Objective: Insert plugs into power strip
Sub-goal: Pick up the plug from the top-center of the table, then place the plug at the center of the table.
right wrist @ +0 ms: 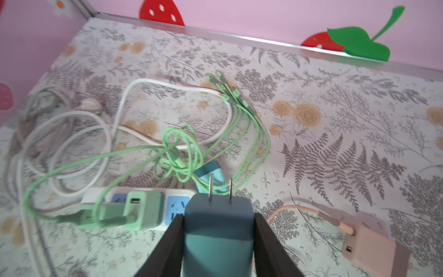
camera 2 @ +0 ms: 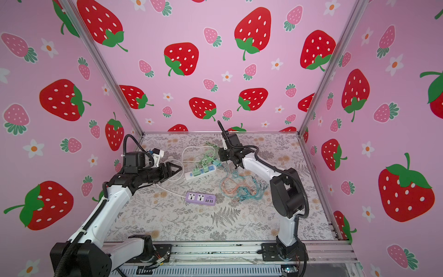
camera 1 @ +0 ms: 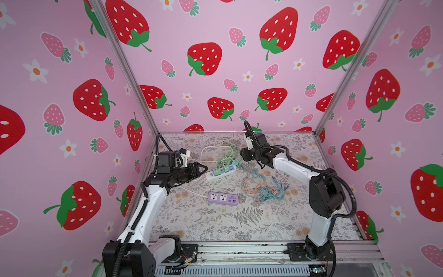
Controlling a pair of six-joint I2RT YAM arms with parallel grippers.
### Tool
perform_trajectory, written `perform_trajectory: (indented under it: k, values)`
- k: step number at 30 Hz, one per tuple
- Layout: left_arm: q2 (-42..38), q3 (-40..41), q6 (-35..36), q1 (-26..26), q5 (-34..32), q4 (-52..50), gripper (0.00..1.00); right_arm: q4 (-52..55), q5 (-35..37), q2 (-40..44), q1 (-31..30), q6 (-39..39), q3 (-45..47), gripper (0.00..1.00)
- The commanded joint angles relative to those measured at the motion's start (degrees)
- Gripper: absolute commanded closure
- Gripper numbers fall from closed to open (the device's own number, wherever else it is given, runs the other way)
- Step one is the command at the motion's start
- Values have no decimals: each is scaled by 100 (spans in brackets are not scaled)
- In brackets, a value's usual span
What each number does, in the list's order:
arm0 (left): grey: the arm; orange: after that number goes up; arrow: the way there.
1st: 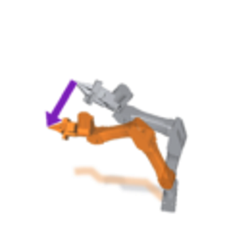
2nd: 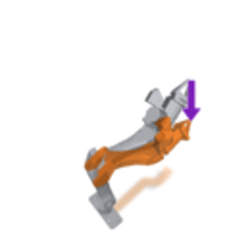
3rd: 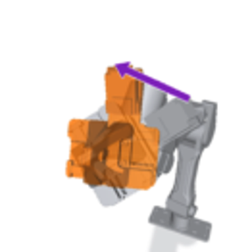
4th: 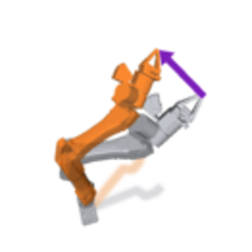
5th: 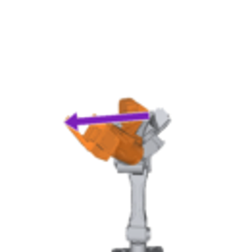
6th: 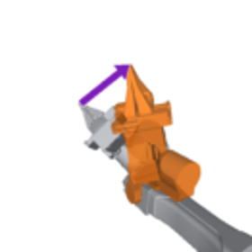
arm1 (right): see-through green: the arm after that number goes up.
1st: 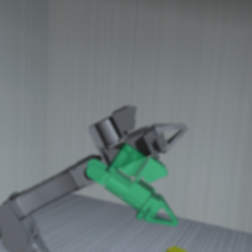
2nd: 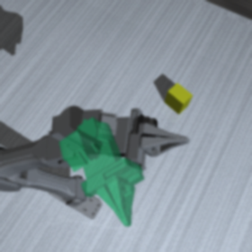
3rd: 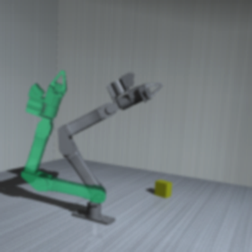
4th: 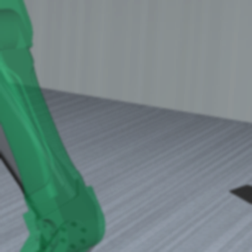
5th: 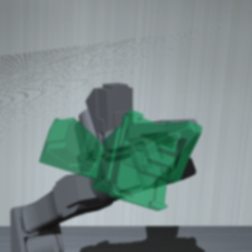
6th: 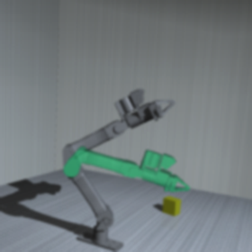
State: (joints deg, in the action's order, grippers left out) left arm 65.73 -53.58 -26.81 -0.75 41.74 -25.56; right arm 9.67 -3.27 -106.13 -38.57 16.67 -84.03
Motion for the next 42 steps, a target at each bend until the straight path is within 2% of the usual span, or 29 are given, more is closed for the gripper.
perform_trajectory:
  k: [1, 4, 7, 16, 26, 32, 37, 42]
  values:
    - [89, -386, -166, 8, 563, 394, 33, -390, -983, 387, -17, -564, 233, 60]
    - [215, -475, -261, -36, 712, 520, 33, -516, -1274, 577, -20, -628, 407, 60]
    - [229, -494, -297, -95, 678, 561, 33, -392, -1276, 614, -41, -716, 545, 60]
    - [21, -328, -306, -136, 531, 446, 33, 121, -457, 262, -512, -876, 1201, 59]
    - [-136, -203, -115, -136, 367, 152, 33, 229, -57, -323, -812, -689, 1318, 59]
    - [-224, 239, -88, -131, 183, 214, 33, 236, 134, -499, -851, -579, 1323, 51]
    - [-232, 245, -22, -135, 91, 132, 33, 288, 269, -566, -883, -528, 1345, 49]
    - [-244, 203, 26, -135, 63, 61, 33, 283, 342, -481, -926, -485, 1458, 42]
